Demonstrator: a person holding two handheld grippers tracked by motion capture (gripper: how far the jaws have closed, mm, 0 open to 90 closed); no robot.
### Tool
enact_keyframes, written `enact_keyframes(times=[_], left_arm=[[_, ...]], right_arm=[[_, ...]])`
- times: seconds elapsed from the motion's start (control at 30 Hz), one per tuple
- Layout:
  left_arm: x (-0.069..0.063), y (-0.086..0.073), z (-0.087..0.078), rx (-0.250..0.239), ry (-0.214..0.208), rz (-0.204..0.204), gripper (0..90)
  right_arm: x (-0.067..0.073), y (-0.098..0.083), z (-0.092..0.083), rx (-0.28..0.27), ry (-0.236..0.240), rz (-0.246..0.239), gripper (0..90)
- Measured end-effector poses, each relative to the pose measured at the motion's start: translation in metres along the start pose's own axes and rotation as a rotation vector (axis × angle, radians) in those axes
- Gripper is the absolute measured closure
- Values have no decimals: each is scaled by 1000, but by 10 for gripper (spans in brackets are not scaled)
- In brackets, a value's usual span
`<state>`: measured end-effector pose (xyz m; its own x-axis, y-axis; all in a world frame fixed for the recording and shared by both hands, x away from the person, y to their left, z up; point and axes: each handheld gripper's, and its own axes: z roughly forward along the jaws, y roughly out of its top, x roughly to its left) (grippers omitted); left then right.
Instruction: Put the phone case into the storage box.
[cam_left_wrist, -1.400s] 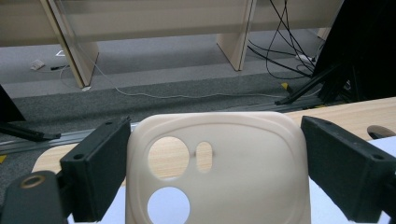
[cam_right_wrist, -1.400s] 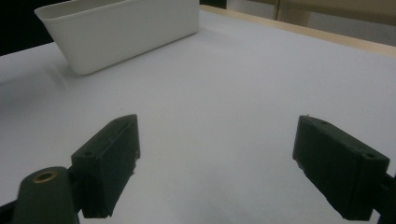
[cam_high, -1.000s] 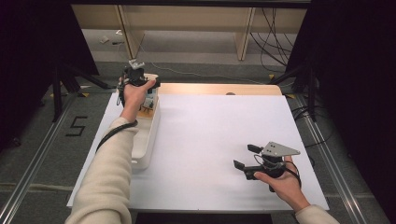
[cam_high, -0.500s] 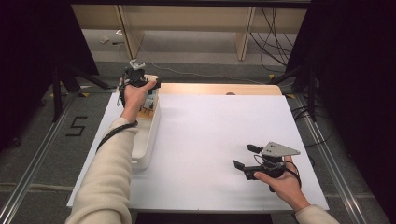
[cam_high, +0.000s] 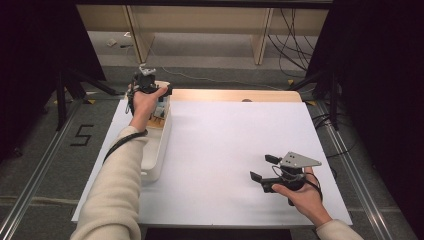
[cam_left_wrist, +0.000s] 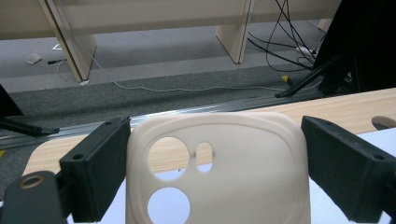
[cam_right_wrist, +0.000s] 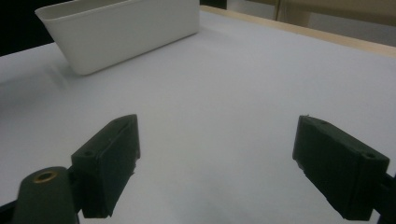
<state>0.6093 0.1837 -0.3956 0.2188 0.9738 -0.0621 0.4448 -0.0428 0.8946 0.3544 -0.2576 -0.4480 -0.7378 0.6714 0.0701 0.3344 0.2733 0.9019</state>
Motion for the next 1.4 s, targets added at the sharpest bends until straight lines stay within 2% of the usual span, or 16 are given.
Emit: enact_keyframes(times=[0.77,1.4], left_arm=[[1,-9,3,19,-1,-10,106],[3,-10,2,24,-5,-18,104]], right_arm=[[0,0,0,0,0,-1,158],[0,0,0,0,0,-2,159]])
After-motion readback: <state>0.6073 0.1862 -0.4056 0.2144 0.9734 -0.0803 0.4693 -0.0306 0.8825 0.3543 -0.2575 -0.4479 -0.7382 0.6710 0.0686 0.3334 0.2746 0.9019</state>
